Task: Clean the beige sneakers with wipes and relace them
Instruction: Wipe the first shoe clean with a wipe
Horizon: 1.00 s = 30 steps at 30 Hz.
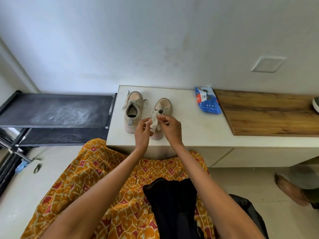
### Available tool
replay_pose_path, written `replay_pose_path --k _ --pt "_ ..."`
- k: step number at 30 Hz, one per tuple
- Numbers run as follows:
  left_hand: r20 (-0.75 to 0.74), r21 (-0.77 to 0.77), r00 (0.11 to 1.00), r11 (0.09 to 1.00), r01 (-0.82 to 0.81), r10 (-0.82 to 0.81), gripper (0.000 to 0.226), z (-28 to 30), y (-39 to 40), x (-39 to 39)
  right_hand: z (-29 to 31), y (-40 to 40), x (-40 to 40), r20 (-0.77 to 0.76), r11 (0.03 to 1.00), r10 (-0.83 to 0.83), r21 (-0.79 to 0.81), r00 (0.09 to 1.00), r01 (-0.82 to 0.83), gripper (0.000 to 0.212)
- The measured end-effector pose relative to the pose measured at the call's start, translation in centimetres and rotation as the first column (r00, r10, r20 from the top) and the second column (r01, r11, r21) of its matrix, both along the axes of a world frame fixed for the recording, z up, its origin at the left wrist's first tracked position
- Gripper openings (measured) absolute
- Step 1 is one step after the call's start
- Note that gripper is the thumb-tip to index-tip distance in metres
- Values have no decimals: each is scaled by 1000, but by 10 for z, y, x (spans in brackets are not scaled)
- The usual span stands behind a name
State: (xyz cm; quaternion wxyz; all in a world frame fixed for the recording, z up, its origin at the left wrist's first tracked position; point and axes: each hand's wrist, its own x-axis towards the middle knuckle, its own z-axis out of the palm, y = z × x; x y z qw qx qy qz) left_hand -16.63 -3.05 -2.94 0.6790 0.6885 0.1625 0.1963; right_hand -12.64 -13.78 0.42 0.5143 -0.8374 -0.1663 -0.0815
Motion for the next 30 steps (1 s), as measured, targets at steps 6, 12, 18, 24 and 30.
replay_pose_path --k 6,12,18,24,30 --pt "-95 -107 995 994 14 -24 20 -8 10 -4 -17 13 0 120 946 105 -318 987 -62 16" --pt "-408 -167 887 938 -303 213 23 -41 13 -16 -19 -6 14 20 934 -34 -356 999 39 29" --pt "-378 -1 873 943 -332 307 25 -30 -25 3 -20 -14 20 -163 909 66 -396 984 -126 37" --pt "-277 96 945 984 -151 172 34 -29 -62 -4 -13 -13 14 20 834 -45 -550 999 49 20" --pt "-207 293 974 945 148 -88 38 -36 -22 18 -6 -8 23 221 711 -46 -678 974 188 14"
